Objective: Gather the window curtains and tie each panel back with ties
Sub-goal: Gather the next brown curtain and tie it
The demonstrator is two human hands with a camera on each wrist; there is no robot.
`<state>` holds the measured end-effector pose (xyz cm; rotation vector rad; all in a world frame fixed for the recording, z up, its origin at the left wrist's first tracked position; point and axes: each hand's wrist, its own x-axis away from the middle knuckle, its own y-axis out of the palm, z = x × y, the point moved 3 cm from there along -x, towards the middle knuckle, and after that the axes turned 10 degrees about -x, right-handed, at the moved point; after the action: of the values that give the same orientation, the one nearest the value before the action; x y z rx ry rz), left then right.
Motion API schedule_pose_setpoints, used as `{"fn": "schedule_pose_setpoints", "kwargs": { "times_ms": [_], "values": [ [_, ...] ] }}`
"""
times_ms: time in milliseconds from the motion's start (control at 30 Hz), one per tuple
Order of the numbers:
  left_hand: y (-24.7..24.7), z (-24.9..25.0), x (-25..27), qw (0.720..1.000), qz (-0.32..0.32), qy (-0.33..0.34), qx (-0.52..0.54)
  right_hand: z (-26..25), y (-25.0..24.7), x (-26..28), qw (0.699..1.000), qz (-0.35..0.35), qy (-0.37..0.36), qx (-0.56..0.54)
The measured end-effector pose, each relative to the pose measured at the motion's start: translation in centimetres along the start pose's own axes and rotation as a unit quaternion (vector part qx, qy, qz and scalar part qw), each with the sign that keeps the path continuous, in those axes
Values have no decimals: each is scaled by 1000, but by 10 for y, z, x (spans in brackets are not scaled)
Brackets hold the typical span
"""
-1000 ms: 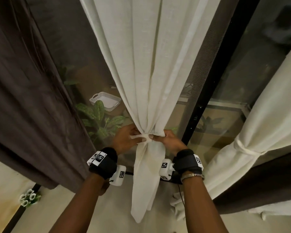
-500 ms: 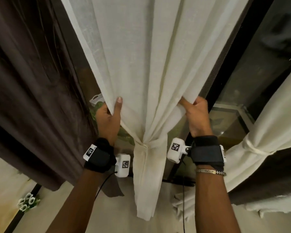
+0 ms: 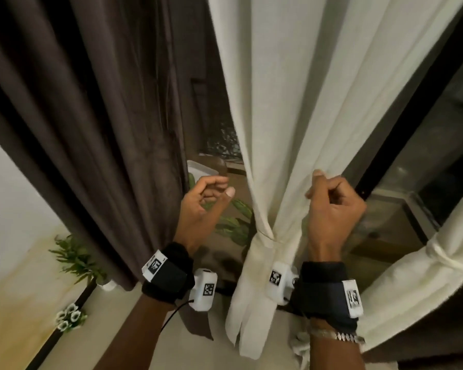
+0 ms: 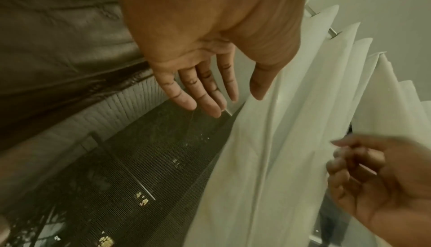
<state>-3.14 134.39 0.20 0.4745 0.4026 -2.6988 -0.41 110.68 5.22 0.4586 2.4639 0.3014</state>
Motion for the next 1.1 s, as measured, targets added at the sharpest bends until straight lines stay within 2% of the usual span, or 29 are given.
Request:
{"fn": "schedule_pose_setpoints", "kwargs": {
  "times_ms": [67,167,300,400,467,533,633,733,833,1000,1100],
  "values": [
    [-19,2,12,1000,20,-4,-11,-17,20,15,993,-107,14,-49],
    [-53,5,30,998,58,-10,-17,-29,65,45,956,-266,82,-91],
    [-107,6,46,983,170,-16,-61,-18,115,83,932,-324,149,-61],
    [-150,2,53,954,259,1,-149,-4,141,100,913,-359,194,-19],
    [-177,-8,45,929,292,3,-228,1,163,108,892,-393,224,30],
    [-204,-22,27,910,317,-15,-267,-3,189,114,903,-378,195,58],
    [-242,-33,-4,905,331,1,-268,-24,236,128,947,-286,131,70],
    [-262,-38,-32,910,309,30,-274,-26,282,148,951,-261,118,117],
    [-283,-56,-62,918,271,34,-289,-1,318,160,959,-210,101,161],
    [-317,-83,-88,941,207,13,-269,33,322,160,970,-149,168,93],
    [-336,-95,-92,948,216,13,-235,30,317,163,979,-80,164,88]
  ]
}}
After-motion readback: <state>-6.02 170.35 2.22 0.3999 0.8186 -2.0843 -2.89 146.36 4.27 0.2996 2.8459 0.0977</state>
